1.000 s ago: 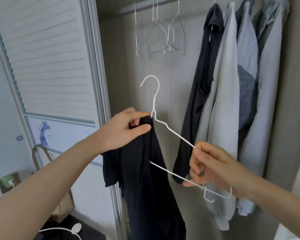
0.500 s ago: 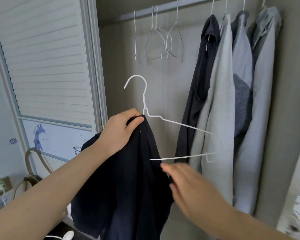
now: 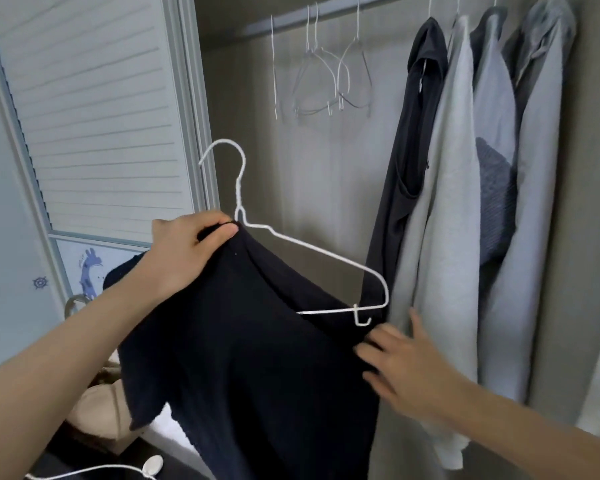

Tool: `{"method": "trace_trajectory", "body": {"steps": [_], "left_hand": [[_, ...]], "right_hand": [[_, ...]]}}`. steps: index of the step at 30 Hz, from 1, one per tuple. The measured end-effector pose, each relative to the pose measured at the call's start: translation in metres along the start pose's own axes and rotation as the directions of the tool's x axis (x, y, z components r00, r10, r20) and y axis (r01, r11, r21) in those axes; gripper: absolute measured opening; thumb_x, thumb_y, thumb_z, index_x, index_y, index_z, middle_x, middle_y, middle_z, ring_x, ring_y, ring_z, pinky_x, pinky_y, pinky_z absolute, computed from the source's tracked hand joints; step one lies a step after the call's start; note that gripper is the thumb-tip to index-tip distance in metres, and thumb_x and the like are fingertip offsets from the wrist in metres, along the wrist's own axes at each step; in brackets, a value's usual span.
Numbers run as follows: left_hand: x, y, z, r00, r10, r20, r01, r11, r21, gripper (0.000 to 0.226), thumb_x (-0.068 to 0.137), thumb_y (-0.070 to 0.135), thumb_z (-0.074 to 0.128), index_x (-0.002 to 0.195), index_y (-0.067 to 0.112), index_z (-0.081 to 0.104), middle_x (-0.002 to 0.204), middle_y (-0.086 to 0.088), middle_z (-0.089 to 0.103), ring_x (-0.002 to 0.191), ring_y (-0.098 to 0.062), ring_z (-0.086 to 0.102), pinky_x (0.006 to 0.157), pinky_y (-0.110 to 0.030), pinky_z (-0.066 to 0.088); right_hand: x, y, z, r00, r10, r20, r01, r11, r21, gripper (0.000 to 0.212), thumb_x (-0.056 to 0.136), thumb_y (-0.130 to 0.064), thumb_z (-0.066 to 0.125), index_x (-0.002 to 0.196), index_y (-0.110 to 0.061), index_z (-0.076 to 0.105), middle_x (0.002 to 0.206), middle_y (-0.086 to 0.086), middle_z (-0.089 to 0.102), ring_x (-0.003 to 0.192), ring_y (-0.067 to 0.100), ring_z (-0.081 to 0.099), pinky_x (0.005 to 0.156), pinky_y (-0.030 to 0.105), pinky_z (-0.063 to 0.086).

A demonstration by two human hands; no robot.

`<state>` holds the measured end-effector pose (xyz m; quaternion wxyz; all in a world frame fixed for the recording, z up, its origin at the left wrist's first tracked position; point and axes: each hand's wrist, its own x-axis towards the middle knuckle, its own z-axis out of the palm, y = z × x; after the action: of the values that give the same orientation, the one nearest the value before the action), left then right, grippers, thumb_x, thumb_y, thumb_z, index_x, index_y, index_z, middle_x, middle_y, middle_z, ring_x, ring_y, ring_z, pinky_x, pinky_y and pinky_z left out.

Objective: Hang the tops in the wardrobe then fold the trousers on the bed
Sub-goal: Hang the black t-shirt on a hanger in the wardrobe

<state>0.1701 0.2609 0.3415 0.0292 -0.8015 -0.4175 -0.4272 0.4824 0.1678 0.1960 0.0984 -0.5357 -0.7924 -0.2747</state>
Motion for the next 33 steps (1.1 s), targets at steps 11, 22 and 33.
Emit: {"method": "trace_trajectory", "body": {"steps": [11, 22, 33], "left_hand": [[-0.012, -0.002, 0.019, 0.985, 0.163, 0.055, -0.171, 0.958, 0.228, 0.030, 0.097, 0.053, 0.036, 0.096, 0.040, 0.063, 0.093, 0.018, 0.064, 0.086, -0.005, 0.056, 0.083, -0.036, 0.022], [-0.008, 0.018, 0.006, 1.000, -0.022, -0.003, 0.021, 0.980, -0.199, 0.016, 0.096, 0.038, 0.056, 0.086, 0.046, 0.066, 0.089, 0.033, 0.066, 0.093, 0.006, 0.059, 0.109, -0.049, 0.034], [0.000, 0.010, -0.013, 1.000, -0.014, 0.022, 0.020, 0.958, -0.287, 0.023, 0.097, 0.034, 0.056, 0.080, 0.046, 0.068, 0.080, 0.019, 0.067, 0.079, 0.000, 0.058, 0.084, -0.028, 0.042]], "right_hand": [[0.061, 0.025, -0.066, 0.973, 0.003, -0.229, 0.090, 0.913, 0.398, 0.022, 0.093, -0.003, 0.047, 0.105, -0.020, 0.053, 0.098, -0.008, 0.040, 0.090, 0.006, 0.036, 0.085, 0.017, 0.034], [0.087, 0.033, -0.092, 0.916, 0.400, 0.028, -0.286, 0.603, 0.745, 0.022, 0.084, -0.040, 0.067, 0.092, -0.019, 0.066, 0.087, -0.008, 0.065, 0.081, 0.007, 0.060, 0.076, 0.026, 0.048], [0.098, 0.057, -0.148, 0.897, 0.196, 0.397, -0.410, 0.707, 0.577, 0.012, 0.080, -0.021, 0.076, 0.071, -0.016, 0.071, 0.065, 0.000, 0.068, 0.061, 0.009, 0.062, 0.054, 0.018, 0.047]]}}
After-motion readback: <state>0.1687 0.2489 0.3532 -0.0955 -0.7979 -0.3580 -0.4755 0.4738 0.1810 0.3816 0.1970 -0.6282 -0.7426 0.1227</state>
